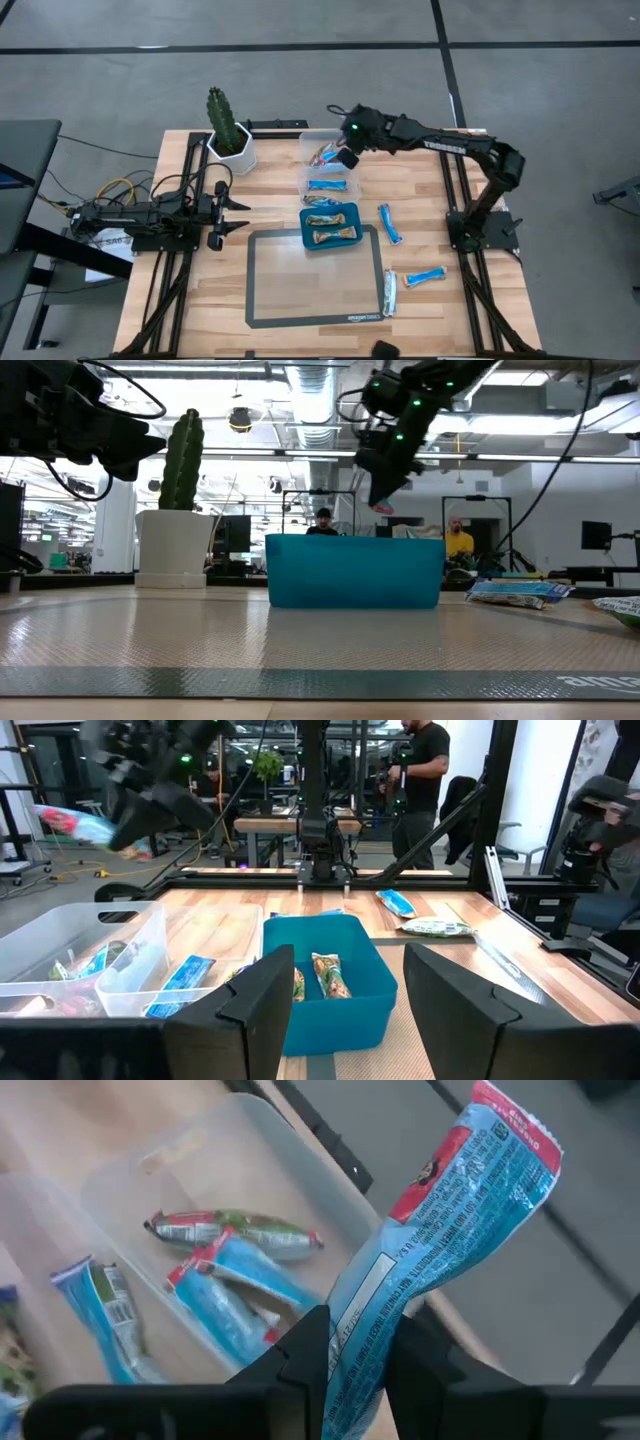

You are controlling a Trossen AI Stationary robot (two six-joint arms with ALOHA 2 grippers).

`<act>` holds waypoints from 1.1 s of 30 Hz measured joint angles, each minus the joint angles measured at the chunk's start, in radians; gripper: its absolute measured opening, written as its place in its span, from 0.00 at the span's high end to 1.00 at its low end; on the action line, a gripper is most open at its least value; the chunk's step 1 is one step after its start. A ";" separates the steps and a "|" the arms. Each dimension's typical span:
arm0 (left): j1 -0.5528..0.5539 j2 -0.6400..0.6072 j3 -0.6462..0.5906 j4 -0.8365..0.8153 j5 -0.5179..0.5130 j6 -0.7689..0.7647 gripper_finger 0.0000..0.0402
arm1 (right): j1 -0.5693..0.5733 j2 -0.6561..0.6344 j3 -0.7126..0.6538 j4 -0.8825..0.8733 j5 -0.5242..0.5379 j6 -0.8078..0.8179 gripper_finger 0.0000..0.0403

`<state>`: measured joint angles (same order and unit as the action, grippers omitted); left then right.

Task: Pick and place Granola Bars by type
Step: Put the red granola bar into the top transparent bin

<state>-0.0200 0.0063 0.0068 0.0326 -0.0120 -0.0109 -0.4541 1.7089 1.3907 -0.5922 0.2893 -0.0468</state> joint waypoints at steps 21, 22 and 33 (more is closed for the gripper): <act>0.000 0.000 0.000 0.000 0.000 0.000 0.54 | 0.016 0.325 0.372 -0.251 -0.053 -0.426 0.81; 0.000 0.000 0.000 0.000 0.000 0.000 0.54 | 0.016 0.325 0.372 -0.251 -0.053 -0.425 0.81; 0.000 0.000 0.000 0.000 0.000 0.000 0.54 | 0.015 0.325 0.372 -0.253 -0.054 -0.399 0.81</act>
<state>-0.0200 0.0065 0.0069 0.0326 -0.0117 -0.0109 -0.4388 2.0342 1.7622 -0.8449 0.2357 -0.4454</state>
